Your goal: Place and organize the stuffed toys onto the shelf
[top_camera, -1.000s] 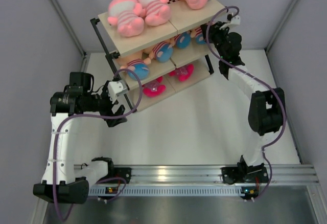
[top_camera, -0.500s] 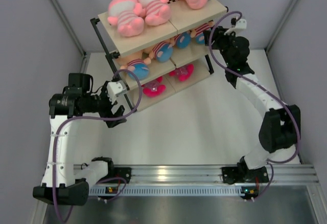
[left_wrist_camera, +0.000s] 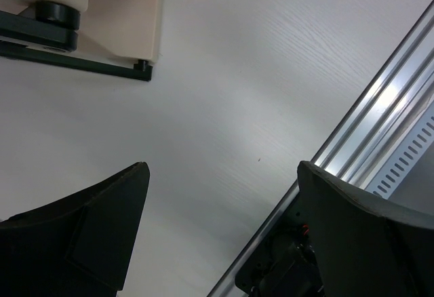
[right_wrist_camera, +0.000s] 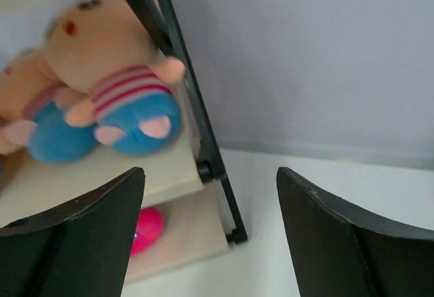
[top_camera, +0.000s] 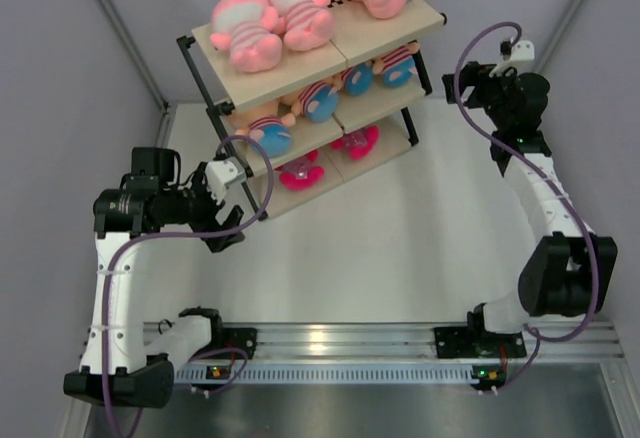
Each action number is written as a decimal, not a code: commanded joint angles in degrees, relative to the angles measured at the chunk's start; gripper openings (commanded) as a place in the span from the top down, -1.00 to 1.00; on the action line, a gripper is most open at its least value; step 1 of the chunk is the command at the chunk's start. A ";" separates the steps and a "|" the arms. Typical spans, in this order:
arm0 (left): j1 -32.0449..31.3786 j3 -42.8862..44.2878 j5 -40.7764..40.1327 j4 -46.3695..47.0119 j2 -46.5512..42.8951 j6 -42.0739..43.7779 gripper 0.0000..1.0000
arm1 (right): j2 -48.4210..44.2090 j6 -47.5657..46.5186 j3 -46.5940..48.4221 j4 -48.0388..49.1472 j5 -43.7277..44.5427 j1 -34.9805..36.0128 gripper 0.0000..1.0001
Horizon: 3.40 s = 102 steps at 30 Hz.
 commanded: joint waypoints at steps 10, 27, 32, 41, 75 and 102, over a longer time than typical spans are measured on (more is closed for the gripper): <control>0.16 0.62 -4.98 -0.25 -2.60 -2.80 -0.93 | 21.38 -2.28 14.01 -1.11 -13.22 -1.70 -0.45; 0.16 1.24 -5.43 -0.33 -3.04 -2.89 -0.94 | 20.78 0.71 13.49 5.23 -20.63 -1.35 -0.10; 0.16 0.98 -5.43 -0.34 -3.04 -2.71 -0.94 | 22.61 1.14 18.84 1.28 -16.05 -1.35 -0.25; 0.16 1.07 -5.69 -0.42 -2.95 -2.71 -0.94 | 31.14 -2.19 30.53 -6.63 -14.56 2.77 -0.21; 0.07 0.54 -6.84 -0.42 -4.10 -2.19 -0.94 | 29.04 -2.28 20.89 5.80 -19.81 4.10 0.59; 0.07 1.16 -5.52 -2.00 -5.59 -0.25 -0.94 | 12.43 -10.45 4.70 2.59 -21.41 6.03 0.91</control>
